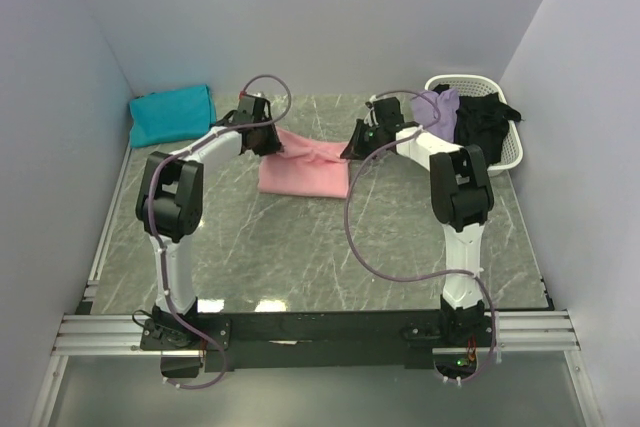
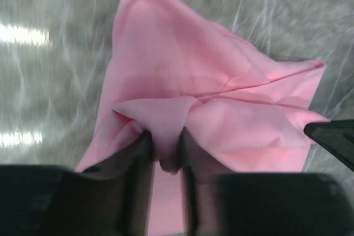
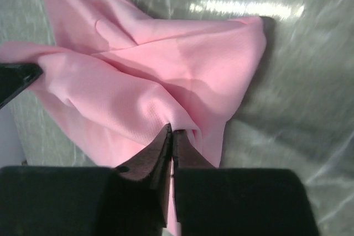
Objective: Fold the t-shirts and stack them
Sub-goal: Fold the tshirt
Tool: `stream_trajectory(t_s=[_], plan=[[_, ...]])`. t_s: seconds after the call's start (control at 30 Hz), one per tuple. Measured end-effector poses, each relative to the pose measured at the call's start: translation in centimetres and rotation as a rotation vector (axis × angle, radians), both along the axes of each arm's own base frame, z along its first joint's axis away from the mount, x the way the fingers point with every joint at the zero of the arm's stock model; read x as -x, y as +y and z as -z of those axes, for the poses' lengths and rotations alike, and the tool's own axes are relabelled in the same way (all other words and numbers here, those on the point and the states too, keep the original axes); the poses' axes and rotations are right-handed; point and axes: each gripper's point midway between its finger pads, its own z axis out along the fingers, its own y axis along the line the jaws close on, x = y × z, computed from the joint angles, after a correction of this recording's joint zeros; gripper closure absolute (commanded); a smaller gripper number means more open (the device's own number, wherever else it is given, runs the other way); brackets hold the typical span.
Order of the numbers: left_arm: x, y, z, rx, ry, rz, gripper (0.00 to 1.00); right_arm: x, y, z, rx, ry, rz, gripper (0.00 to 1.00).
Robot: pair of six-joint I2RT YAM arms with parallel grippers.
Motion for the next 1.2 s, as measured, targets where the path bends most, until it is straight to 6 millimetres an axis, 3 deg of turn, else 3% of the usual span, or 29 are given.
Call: stream_trajectory(t_s=[0.03,0.07,0.13,0.17,0.2,0.33,0.5,0.63,0.77,0.97,1.2], plan=[[-0.7,-0.1,-0.2,0.009,-0.017,0.009,0.36,-0.6,-0.1,0.1,0.002,-0.008,0.010,0.77],[-1.5,-0.1,-0.3,0.023,-0.031,0.016,0.26,-1.3,-0.2,0.1,0.008,-0.019,0.019,0.74],[-3.5,-0.4,-1.1,0.054,-0.081,0.022,0.09,-2.8,-0.6,-0.3,0.023,-0.055,0.037,0.56],[-4.0,-0.2,-1.3,0.055,-0.097,0.025,0.07,-3.4,-0.8,-0.5,0.031,-0.075,0.049,0.47],[-4.3,-0.1,-1.5,0.058,-0.108,0.024,0.01,-3.8,-1.0,-0.7,0.040,-0.091,0.059,0.45],[-5.7,-0.1,-2.9,0.069,-0.163,0.023,0.00,-5.8,-2.5,-1.1,0.115,-0.179,0.111,0.41],[-6.2,-0.3,-4.9,0.070,-0.215,0.043,0.01,-6.5,-3.4,-2.2,0.155,-0.226,0.125,0.40],[-4.6,-0.5,-6.2,0.090,-0.216,0.087,0.01,-5.9,-2.3,-5.7,0.096,-0.273,0.085,0.41],[-1.7,-0.8,-6.8,0.124,-0.201,0.139,0.00,-5.0,-0.9,-8.0,0.033,-0.294,0.030,0.44],[0.3,-2.5,-5.5,0.202,-0.145,0.233,0.01,-3.0,1.3,-8.0,-0.054,-0.243,-0.057,0.45],[0.4,-3.6,-1.6,0.246,-0.054,0.265,0.01,-1.4,2.2,-7.3,-0.101,-0.182,-0.102,0.45]])
